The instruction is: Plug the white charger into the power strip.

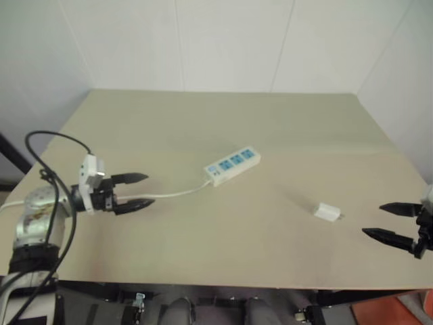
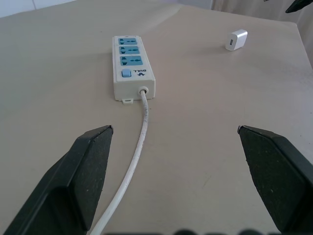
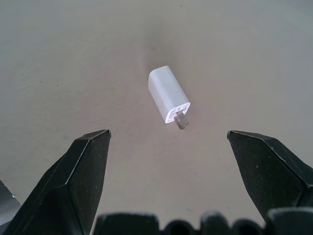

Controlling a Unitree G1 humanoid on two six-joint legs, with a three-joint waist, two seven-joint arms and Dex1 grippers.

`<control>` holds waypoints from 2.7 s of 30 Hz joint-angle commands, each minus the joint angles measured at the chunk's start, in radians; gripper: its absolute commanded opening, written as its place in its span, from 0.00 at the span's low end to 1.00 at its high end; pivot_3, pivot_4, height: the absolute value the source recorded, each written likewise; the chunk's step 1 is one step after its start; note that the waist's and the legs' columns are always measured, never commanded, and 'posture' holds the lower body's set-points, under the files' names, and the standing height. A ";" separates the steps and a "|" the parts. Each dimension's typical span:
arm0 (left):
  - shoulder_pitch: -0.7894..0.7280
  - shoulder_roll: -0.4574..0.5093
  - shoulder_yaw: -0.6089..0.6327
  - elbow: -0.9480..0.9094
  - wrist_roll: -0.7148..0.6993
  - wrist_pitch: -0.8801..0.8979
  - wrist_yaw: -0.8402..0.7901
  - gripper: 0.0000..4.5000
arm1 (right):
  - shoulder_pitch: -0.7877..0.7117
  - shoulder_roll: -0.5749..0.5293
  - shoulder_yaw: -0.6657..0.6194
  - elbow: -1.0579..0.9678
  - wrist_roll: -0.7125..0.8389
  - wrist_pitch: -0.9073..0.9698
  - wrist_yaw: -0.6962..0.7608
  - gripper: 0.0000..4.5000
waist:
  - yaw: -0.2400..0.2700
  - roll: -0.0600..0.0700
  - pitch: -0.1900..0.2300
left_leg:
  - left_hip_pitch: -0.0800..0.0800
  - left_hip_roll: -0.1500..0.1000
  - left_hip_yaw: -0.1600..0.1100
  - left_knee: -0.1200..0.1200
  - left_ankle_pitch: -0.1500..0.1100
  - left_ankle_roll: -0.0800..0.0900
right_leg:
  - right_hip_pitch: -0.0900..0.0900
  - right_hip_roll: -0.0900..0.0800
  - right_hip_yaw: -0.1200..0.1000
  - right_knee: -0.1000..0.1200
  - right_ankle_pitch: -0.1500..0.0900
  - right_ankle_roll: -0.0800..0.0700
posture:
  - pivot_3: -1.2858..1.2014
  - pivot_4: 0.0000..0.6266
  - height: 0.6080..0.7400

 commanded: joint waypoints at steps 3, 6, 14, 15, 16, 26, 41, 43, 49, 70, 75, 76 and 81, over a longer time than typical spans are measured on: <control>-0.035 -0.009 -0.008 0.011 0.014 -0.023 0.004 0.99 | 0.013 -0.012 -0.065 -0.031 0.004 -0.010 -0.006 1.00 | 0.001 0.000 0.000 | 0.000 0.000 0.000 0.000 0.000 0.000 | 0.000 0.000 0.000 0.000 0.000 0.000 | 0.52 0.24 1.00; -0.046 -0.016 -0.015 0.024 0.018 -0.032 0.002 0.99 | 0.017 -0.010 -0.070 -0.036 0.004 -0.008 -0.010 1.00 | 0.001 0.000 0.000 | 0.000 0.000 0.000 0.000 0.000 0.000 | 0.000 0.000 0.000 0.000 0.000 0.001 | 0.52 0.24 1.00; -0.068 -0.017 -0.015 0.062 0.032 -0.053 -0.006 0.99 | 0.028 -0.009 -0.077 -0.035 0.002 -0.013 -0.007 1.00 | 0.000 0.000 0.000 | 0.000 0.000 0.000 0.000 0.000 0.000 | 0.000 0.000 0.000 0.000 -0.001 0.002 | 0.52 0.24 1.00; -0.068 -0.018 -0.014 0.064 0.034 -0.055 -0.007 0.99 | 0.029 -0.009 -0.077 -0.034 0.001 -0.014 -0.008 1.00 | 0.000 0.000 0.000 | 0.000 0.000 0.000 0.000 0.000 0.000 | 0.000 0.000 0.000 0.000 -0.001 0.002 | 0.52 0.24 1.00; -0.067 -0.018 -0.013 0.065 0.035 -0.057 -0.007 0.99 | 0.030 -0.009 -0.076 -0.035 0.001 -0.014 -0.008 1.00 | 0.000 0.000 0.000 | 0.000 0.000 0.000 0.000 0.000 0.000 | 0.000 0.000 0.000 0.000 -0.001 0.002 | 0.52 0.24 1.00; -0.084 -0.045 -0.053 0.104 0.088 -0.098 0.019 0.99 | 0.004 -0.006 -0.039 -0.041 0.006 -0.016 -0.035 1.00 | 0.001 0.000 0.000 | 0.000 0.000 0.000 0.000 0.000 0.000 | 0.000 0.000 0.000 0.000 -0.001 0.002 | 0.52 0.24 1.00; -0.373 -0.306 -0.188 0.577 0.326 -0.334 0.199 0.99 | -0.108 0.061 0.060 -0.318 0.081 0.095 -0.214 1.00 | 0.000 -0.001 0.000 | -0.003 -0.002 -0.001 0.000 0.000 0.000 | -0.001 0.000 0.000 -0.002 0.002 -0.002 | 0.52 0.24 1.00; -0.403 -0.313 -0.209 0.624 0.362 -0.326 0.210 0.99 | -0.113 0.074 0.063 -0.371 0.101 0.125 -0.244 1.00 | 0.000 -0.001 0.001 | -0.003 -0.002 -0.001 0.000 0.000 0.000 | -0.001 0.000 0.000 -0.001 0.002 -0.002 | 0.52 0.24 1.00; -0.451 -0.325 -0.276 0.713 0.460 -0.329 0.217 0.99 | -0.112 0.089 0.066 -0.451 0.120 0.180 -0.312 1.00 | 0.004 -0.002 0.001 | -0.004 -0.002 -0.001 0.001 0.000 0.000 | -0.001 -0.001 0.000 -0.001 0.002 -0.001 | 0.52 0.24 1.00; -0.298 -0.244 -0.272 0.519 0.410 -0.285 0.008 0.01 | -0.157 0.093 0.184 -0.417 0.109 0.141 -0.341 1.00 | -0.008 -0.001 -0.002 | -0.002 -0.002 -0.001 0.000 0.000 0.000 | 0.000 0.000 0.000 -0.001 0.002 -0.002 | 0.52 0.24 1.00; -0.054 -0.116 -0.236 0.127 0.333 -0.114 0.014 0.01 | -0.151 0.104 0.207 -0.412 0.101 0.129 -0.348 1.00 | -0.026 -0.001 -0.002 | -0.002 0.000 -0.001 -0.001 -0.001 0.000 | -0.001 0.000 0.000 -0.001 0.002 -0.003 | 0.52 0.24 1.00; -0.016 -0.101 -0.231 0.069 0.322 -0.085 0.025 0.01 | -0.151 0.107 0.212 -0.410 0.099 0.126 -0.349 1.00 | -0.026 -0.001 -0.002 | -0.001 0.000 -0.001 -0.001 -0.001 0.000 | -0.001 0.000 0.000 0.000 0.002 -0.003 | 0.52 0.24 1.00; 0.079 -0.082 -0.186 -0.068 0.227 -0.004 0.033 0.15 | -0.189 0.111 0.258 -0.379 0.087 0.110 -0.346 1.00 | -0.019 -0.001 -0.002 | 0.001 0.000 0.000 0.000 -0.001 0.000 | 0.001 0.000 0.000 0.000 0.001 -0.002 | 0.52 0.24 1.00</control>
